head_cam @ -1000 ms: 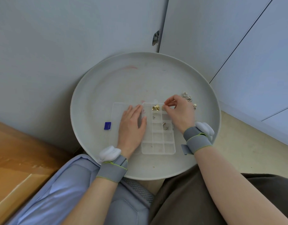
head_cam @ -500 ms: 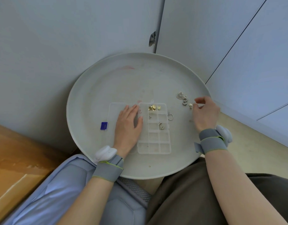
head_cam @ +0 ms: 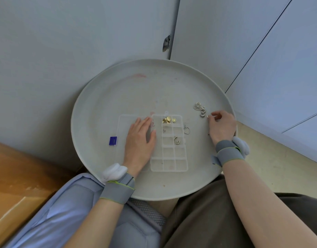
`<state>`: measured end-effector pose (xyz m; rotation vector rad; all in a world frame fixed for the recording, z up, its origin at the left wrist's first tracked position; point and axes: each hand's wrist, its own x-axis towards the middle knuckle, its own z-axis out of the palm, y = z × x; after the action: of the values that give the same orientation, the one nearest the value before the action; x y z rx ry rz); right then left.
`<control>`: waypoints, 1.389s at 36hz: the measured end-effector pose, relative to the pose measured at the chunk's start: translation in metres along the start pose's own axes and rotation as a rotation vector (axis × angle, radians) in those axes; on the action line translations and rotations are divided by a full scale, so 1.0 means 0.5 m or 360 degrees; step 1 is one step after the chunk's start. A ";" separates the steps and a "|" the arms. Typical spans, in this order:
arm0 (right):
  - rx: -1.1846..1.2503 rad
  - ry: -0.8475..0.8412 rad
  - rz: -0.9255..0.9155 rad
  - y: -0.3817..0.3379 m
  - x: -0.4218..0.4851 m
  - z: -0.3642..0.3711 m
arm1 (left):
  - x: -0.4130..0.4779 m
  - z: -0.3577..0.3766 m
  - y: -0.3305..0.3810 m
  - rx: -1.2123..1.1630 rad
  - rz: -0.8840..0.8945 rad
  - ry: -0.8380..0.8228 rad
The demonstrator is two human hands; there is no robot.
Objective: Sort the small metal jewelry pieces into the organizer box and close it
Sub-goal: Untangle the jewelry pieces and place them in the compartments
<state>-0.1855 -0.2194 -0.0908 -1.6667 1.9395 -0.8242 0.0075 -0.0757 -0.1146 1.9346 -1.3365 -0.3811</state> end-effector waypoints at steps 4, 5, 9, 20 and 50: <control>-0.0014 0.0020 0.0007 -0.001 0.001 0.002 | 0.000 0.001 0.000 -0.0008 -0.0004 0.0014; -0.0013 0.0023 0.0003 -0.001 0.001 0.001 | 0.001 0.001 0.001 -0.0011 -0.0003 0.0018; 0.0005 0.0029 0.0004 -0.003 0.000 -0.001 | 0.000 0.001 0.002 -0.0015 -0.0003 0.0016; 0.0498 -0.0141 -0.0083 -0.063 -0.041 -0.009 | -0.002 -0.001 0.004 -0.0023 -0.0004 -0.0003; -0.0274 -0.0470 -0.0540 -0.093 -0.082 0.025 | -0.002 -0.001 0.009 -0.0047 -0.0005 0.0005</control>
<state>-0.1369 -0.1854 -0.0696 -2.1239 1.5873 -0.4972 0.0045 -0.0756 -0.1111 1.9124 -1.3190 -0.3973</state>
